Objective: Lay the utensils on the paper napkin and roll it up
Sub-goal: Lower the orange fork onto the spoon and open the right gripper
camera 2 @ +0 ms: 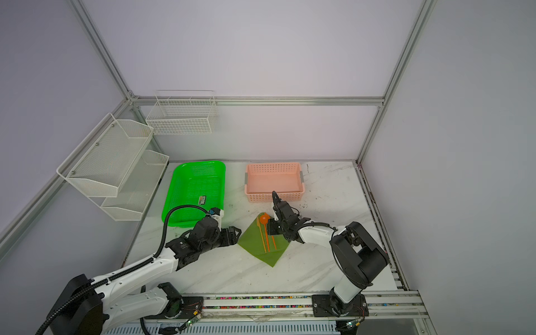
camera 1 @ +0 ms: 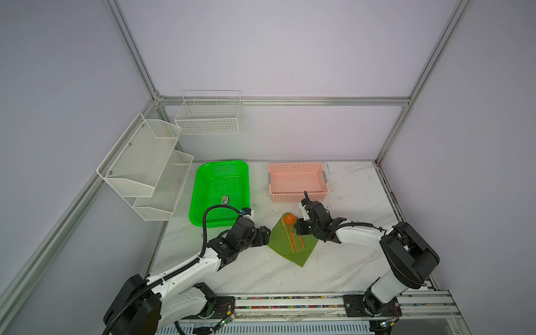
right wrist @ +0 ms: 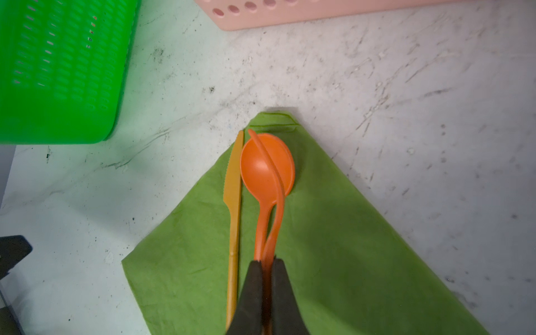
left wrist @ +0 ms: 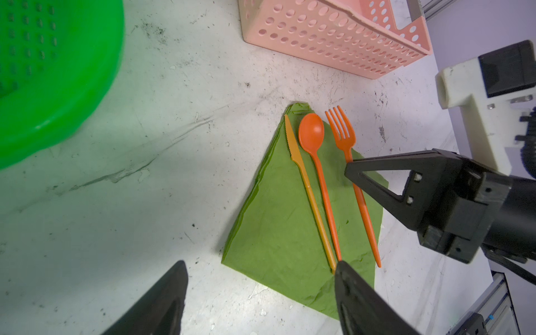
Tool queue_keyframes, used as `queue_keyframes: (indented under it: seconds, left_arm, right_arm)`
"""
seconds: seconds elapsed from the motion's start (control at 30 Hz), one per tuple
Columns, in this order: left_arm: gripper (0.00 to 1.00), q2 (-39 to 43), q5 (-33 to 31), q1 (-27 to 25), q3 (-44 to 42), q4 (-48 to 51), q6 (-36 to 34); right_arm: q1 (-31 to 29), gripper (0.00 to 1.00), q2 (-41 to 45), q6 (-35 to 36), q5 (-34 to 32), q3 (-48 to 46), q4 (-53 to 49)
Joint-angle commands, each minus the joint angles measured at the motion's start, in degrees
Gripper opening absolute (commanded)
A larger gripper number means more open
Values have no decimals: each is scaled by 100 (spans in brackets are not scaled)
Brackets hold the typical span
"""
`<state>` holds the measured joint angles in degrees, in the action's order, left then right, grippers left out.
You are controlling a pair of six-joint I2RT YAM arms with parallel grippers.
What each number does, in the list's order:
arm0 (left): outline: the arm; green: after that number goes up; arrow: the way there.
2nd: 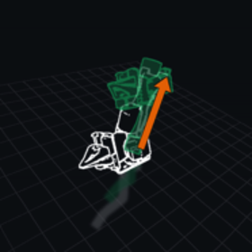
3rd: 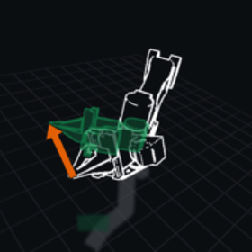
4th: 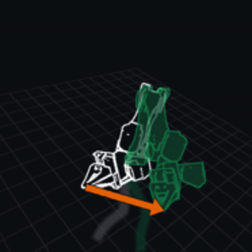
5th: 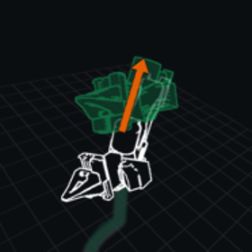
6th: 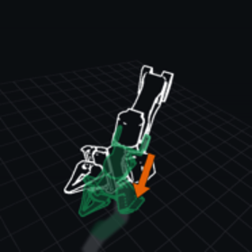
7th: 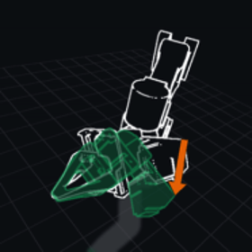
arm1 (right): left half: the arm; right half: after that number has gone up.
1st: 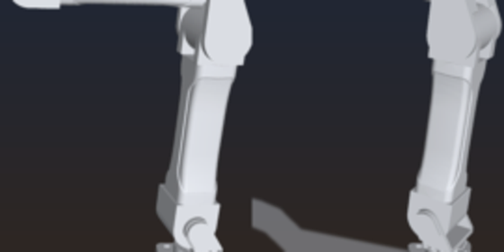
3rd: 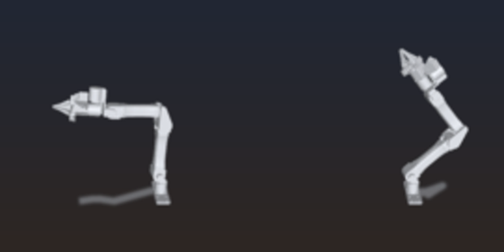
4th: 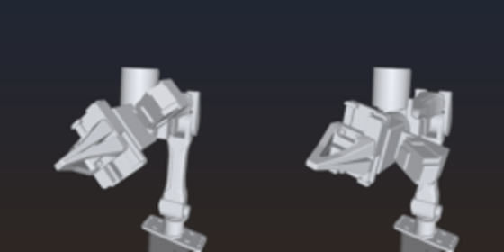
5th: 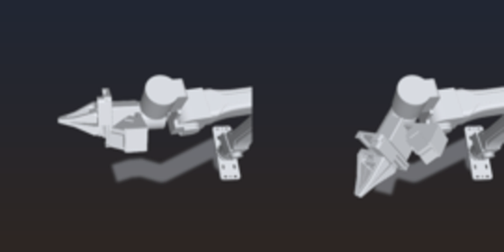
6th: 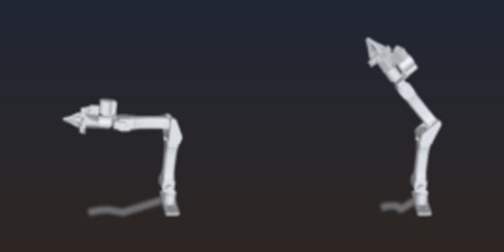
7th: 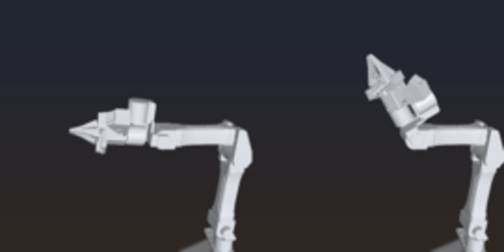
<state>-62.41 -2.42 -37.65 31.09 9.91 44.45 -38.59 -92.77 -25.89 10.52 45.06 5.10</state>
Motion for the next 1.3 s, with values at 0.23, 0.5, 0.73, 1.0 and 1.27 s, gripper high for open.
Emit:
queue_keyframes:
  seconds: [0.23, 0.5, 0.73, 1.0, 1.27]
  left_arm:
    - [79, -8, -84, -23, -228, -237, 69]
    - [78, -7, -111, -22, -255, -244, 73]
    - [79, -43, -110, -23, -242, -252, 73]
    - [79, -17, -119, -23, -243, -252, 64]
    - [78, -29, -130, -18, -202, -228, 22]
  right_arm:
    - [-53, 6, -277, -178, -46, -68, 375]
    - [-61, 7, -416, -266, -126, -34, 445]
    - [-70, 8, -512, -377, -206, 0, 513]
    - [-79, 9, -501, -469, -301, 45, 503]
    - [-139, 15, -446, -487, -288, 100, 434]
